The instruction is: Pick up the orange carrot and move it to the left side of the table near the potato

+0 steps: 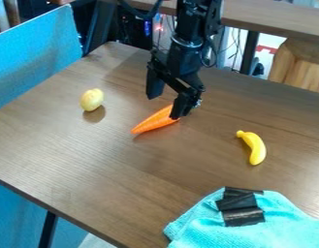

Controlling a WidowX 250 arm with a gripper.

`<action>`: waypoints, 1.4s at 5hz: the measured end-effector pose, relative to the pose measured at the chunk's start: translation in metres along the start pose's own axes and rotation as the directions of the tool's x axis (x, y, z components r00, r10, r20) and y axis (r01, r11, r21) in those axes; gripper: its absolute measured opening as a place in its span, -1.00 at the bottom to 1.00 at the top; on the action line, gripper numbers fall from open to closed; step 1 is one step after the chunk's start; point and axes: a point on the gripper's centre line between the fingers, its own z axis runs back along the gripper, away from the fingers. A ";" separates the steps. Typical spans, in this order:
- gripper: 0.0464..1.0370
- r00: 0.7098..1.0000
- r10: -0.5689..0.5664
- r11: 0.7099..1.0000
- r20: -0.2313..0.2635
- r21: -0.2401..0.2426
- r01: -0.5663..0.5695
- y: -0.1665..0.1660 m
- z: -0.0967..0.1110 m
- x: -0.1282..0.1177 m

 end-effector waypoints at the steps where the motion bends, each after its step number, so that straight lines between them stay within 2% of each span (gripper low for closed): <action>1: 0.93 0.999 -0.014 1.000 -0.050 -0.011 0.013 -0.005 -0.017 -0.003; 2: 0.93 0.997 -0.082 0.997 -0.014 -0.010 0.082 0.000 -0.017 0.001; 3: 0.93 0.999 -0.034 0.999 -0.009 -0.010 0.034 0.014 -0.020 -0.001; 4: 0.93 0.999 -0.025 1.000 -0.033 -0.001 0.025 0.016 -0.028 0.004; 5: 0.93 1.000 -0.024 1.000 -0.015 0.002 0.024 0.017 -0.030 0.010; 6: 0.93 0.999 -0.015 0.999 -0.036 -0.037 0.014 0.011 -0.036 0.014; 7: 0.93 0.997 -0.014 1.000 -0.073 -0.024 0.012 0.014 -0.043 0.015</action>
